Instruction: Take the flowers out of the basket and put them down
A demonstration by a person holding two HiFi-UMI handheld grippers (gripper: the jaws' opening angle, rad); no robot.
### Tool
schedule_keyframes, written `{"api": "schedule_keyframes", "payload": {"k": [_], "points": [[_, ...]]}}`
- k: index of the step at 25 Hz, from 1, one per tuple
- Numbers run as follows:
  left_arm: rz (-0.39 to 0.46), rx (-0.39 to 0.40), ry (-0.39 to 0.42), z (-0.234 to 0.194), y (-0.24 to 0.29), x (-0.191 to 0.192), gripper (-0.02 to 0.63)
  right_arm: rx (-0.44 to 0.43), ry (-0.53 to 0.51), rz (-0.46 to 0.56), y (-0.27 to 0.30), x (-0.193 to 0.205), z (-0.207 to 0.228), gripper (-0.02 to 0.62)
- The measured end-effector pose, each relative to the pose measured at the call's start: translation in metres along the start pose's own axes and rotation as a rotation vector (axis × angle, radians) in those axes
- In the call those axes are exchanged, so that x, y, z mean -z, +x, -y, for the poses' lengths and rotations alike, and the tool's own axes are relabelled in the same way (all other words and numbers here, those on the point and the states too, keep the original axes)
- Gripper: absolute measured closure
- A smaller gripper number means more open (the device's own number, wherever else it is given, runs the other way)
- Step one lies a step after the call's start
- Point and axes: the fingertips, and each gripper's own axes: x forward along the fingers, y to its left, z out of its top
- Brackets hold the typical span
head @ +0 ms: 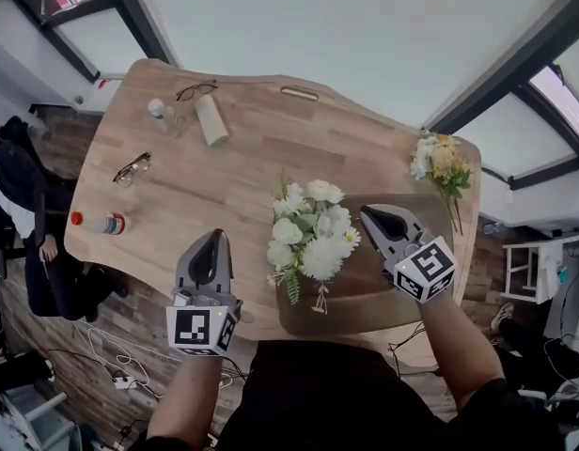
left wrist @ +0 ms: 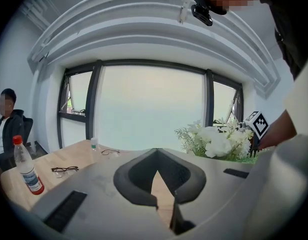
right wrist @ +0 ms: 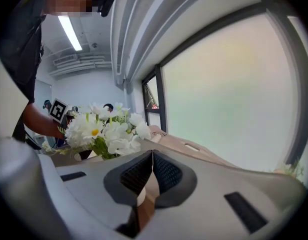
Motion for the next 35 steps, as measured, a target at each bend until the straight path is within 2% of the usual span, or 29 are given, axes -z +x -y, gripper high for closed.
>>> {"api": "schedule_keyframes", "payload": {"k": [3, 5, 9, 11, 12, 14, 15, 18, 22, 28, 35], "points": [[0.007, 0.003, -0.009, -0.002, 0.005, -0.004, 0.606, -0.034, 0.003, -0.074, 0.006, 0.02, -0.001, 0.572], [0.01, -0.003, -0.01, -0.005, 0.007, -0.006, 0.606, -0.087, -0.015, -0.123, 0.011, 0.033, -0.009, 0.572], [-0.002, -0.006, -0.012, -0.009, 0.008, -0.003, 0.606, -0.264, -0.06, -0.15, 0.019, 0.047, -0.04, 0.571], [-0.007, -0.012, -0.016, -0.011, 0.007, 0.0, 0.606, -0.332, -0.116, -0.163, 0.023, 0.054, -0.055, 0.564], [-0.009, -0.015, -0.018, -0.012, 0.006, 0.002, 0.606, -0.362, -0.141, -0.175, 0.026, 0.058, -0.063, 0.534], [-0.013, -0.02, -0.02, -0.012, 0.004, 0.004, 0.606, -0.418, -0.169, -0.197, 0.034, 0.066, -0.077, 0.368], [-0.014, -0.022, -0.021, -0.012, 0.003, 0.005, 0.606, -0.436, -0.178, -0.197, 0.039, 0.068, -0.083, 0.337], [-0.014, -0.027, -0.022, -0.011, -0.002, 0.006, 0.606, -0.435, -0.185, -0.146, 0.055, 0.059, -0.094, 0.333], [-0.011, -0.044, -0.019, -0.014, -0.012, 0.004, 0.606, -0.429, -0.076, -0.068, 0.073, 0.042, -0.098, 0.333], [0.001, -0.07, -0.017, -0.017, -0.023, 0.002, 0.606, -0.408, -0.093, -0.018, 0.066, 0.03, -0.099, 0.333], [0.021, -0.035, -0.01, -0.015, -0.022, -0.012, 0.606, -0.37, -0.055, 0.035, 0.05, -0.005, -0.101, 0.336]]}}
